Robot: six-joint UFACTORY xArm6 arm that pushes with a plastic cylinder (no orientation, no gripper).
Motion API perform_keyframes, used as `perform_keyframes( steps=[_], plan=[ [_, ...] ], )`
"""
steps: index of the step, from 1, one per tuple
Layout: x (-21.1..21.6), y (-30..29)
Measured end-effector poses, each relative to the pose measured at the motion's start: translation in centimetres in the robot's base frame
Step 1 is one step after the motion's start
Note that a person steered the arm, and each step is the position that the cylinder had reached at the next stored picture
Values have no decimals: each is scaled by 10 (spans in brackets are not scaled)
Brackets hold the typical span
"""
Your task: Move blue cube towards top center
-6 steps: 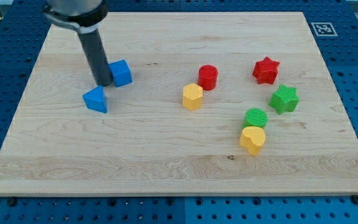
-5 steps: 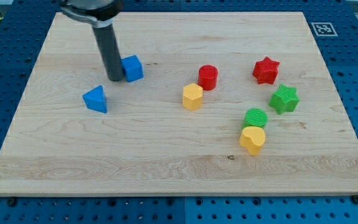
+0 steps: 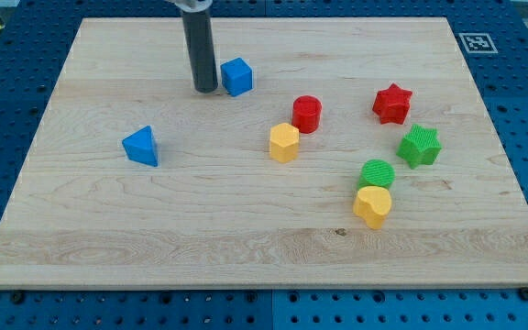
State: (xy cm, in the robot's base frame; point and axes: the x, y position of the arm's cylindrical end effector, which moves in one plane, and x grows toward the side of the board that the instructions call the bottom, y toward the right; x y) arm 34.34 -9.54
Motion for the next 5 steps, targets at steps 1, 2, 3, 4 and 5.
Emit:
perform_keyframes(
  steps=[1,2,3,4,5],
  plan=[
    [-8,-6],
    [-34,-2],
    [-37,18],
    [-37,22],
    [-31,9]
  ],
)
